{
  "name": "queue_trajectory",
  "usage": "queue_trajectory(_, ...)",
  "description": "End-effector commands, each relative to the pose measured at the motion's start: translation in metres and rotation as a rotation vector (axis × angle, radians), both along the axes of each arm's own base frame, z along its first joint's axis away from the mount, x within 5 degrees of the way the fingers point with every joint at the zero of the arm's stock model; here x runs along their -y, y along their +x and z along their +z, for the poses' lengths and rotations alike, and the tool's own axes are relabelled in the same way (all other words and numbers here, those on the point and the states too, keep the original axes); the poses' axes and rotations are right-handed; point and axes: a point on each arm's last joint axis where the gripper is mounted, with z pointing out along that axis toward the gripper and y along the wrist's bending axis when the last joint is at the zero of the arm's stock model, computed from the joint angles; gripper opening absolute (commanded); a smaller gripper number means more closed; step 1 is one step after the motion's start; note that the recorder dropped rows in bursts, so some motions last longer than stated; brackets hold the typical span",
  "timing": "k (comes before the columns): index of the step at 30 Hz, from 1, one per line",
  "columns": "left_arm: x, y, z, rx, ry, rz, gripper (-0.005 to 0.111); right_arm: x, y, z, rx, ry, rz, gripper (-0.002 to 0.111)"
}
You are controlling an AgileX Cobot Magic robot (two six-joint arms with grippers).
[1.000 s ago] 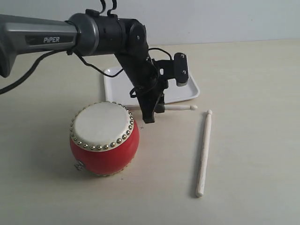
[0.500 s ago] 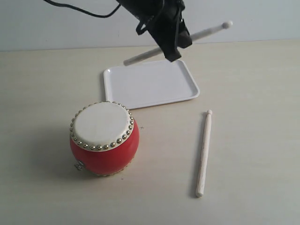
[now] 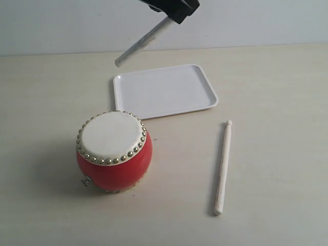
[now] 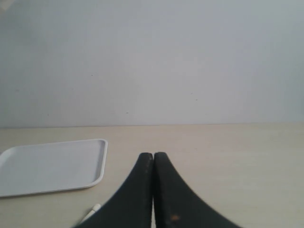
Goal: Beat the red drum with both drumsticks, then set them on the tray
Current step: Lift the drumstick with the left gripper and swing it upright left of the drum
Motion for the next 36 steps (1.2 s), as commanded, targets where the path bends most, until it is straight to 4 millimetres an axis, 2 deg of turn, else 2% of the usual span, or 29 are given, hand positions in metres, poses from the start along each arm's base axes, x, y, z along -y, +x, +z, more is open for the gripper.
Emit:
queue_trajectory(1,-0.02,-0.023,0.004,0.009,-0.079,0.054,0.0,0.0,0.0,0.0,0.01,-0.002,-0.006,0.0)
queue_trajectory(5,-0.039,-0.044,0.002,0.025,-0.152,0.113,0.0,0.0,0.0,0.0,0.01,-0.002,-0.006,0.0)
queue_trajectory(10,-0.074,-0.085,0.011,0.01,-0.337,0.204,0.0,0.0,0.0,0.0,0.01,-0.002,-0.006,0.0)
queue_trajectory(13,-0.09,-0.102,0.01,-0.053,-0.438,0.256,0.0,0.0,0.0,0.0,0.013,-0.024,-0.007,0.0)
queue_trajectory(18,-0.121,-0.125,-0.021,-0.252,-0.535,0.368,0.0,0.0,0.0,0.0,0.015,-0.026,-0.006,0.0)
queue_trajectory(25,-0.156,-0.149,-0.037,-0.292,-0.628,0.48,0.0,0.0,0.0,0.0,0.022,-0.032,-0.007,0.0)
queue_trajectory(29,-0.168,-0.164,-0.044,-0.289,-0.659,0.493,0.0,-0.001,-0.001,0.007,0.063,0.243,0.014,0.0)
queue_trajectory(34,-0.169,-0.177,-0.064,-0.363,-0.612,0.458,0.0,0.003,-0.002,0.02,0.143,0.878,0.049,0.0)
queue_trajectory(36,-0.168,-0.181,-0.071,-0.407,-0.596,0.45,0.0,0.004,-0.002,0.021,0.148,0.998,0.055,0.0)
